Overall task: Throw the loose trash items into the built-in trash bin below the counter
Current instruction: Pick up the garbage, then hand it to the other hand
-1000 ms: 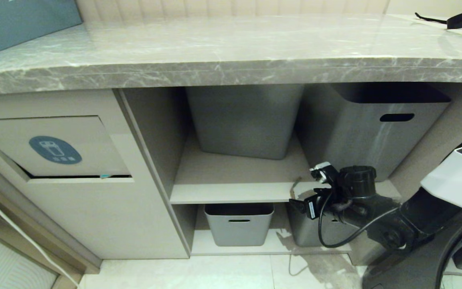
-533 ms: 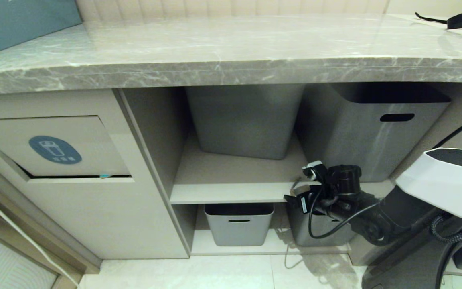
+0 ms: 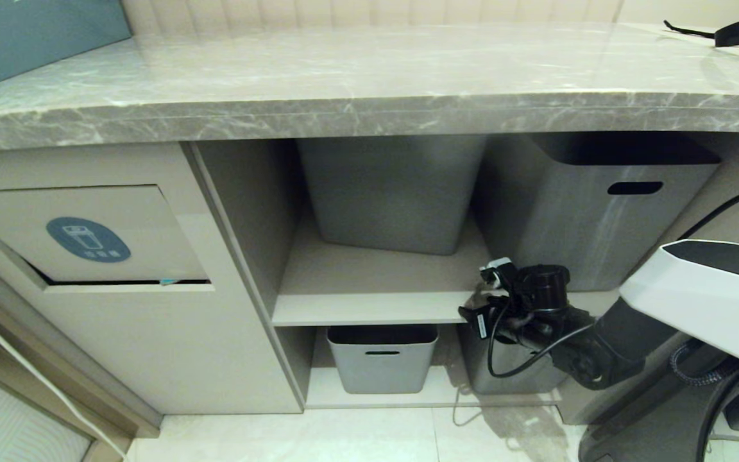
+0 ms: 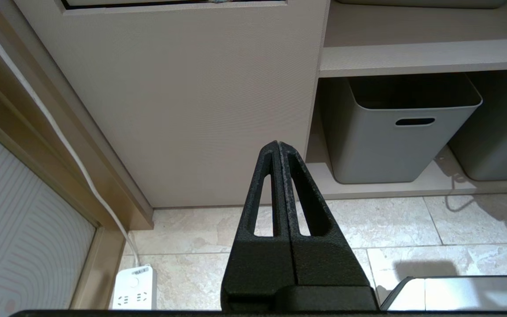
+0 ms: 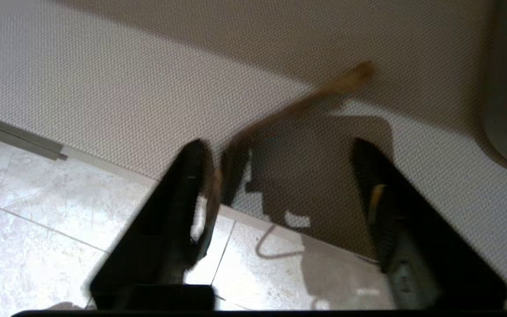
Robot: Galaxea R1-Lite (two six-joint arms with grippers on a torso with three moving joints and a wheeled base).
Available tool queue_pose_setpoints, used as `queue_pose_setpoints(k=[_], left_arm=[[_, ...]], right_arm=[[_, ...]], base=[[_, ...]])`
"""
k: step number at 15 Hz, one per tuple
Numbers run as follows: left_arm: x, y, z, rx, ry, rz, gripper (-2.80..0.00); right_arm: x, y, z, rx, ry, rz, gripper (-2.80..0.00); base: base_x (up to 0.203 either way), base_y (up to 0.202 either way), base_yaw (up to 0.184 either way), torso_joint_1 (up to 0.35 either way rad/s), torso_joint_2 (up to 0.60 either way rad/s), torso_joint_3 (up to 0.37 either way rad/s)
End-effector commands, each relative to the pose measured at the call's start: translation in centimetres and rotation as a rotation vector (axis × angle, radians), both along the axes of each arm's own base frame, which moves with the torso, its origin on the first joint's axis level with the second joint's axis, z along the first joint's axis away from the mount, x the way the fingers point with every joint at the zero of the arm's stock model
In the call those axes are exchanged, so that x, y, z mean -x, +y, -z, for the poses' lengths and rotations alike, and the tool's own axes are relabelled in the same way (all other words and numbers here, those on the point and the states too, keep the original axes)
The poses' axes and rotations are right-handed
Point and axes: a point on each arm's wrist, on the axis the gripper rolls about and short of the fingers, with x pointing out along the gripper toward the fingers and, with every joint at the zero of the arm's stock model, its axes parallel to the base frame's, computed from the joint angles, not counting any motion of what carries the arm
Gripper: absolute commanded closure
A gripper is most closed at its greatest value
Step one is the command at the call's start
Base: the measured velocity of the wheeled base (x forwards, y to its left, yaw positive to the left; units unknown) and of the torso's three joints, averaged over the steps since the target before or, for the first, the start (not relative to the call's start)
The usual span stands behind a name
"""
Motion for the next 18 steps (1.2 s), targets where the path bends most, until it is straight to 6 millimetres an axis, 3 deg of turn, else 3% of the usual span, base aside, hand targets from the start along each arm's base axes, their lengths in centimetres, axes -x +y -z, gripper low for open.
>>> queue_pose_setpoints(k=[1, 4, 9, 11, 15, 18], left_arm=[[0.0, 0.0, 0.0, 0.0, -0.001, 0.0, 0.0], [0.0, 0.0, 0.0, 0.001, -0.002, 0.0, 0.0], [0.0, 0.0, 0.0, 0.0, -0.005, 0.002, 0.0], [0.0, 0.0, 0.0, 0.011, -0.006, 0.0, 0.0], [0.1, 0.0, -0.5, -0.01, -0.042, 0.017, 0.0], [1.2, -0.2, -4.5, -0.016, -0.116, 0.09, 0.0]], right_arm=[[-0.3, 0.0, 0.1, -0.001, -0.005, 0.002, 0.0], [-0.7, 0.1, -0.1, -0.012, -0.021, 0.003, 0.0], [0.1, 1.5, -3.7, -0.144, -0.255, -0.089, 0.0], [2.5, 2.8, -4.5, -0.189, -0.259, -0.153, 0.0], [10.7, 5.6, -3.9, -0.27, -0.115, -0.307, 0.0], [15.4, 6.4, -3.9, -0.372, -0.1, -0.391, 0.0]], base=[[0.0, 0.0, 0.0, 0.0, 0.0, 0.0], [0.0, 0.0, 0.0, 0.0, 0.0, 0.0], [0.0, 0.0, 0.0, 0.0, 0.0, 0.0], [0.0, 0.0, 0.0, 0.0, 0.0, 0.0], [0.0, 0.0, 0.0, 0.0, 0.0, 0.0], [0.0, 0.0, 0.0, 0.0, 0.0, 0.0]])
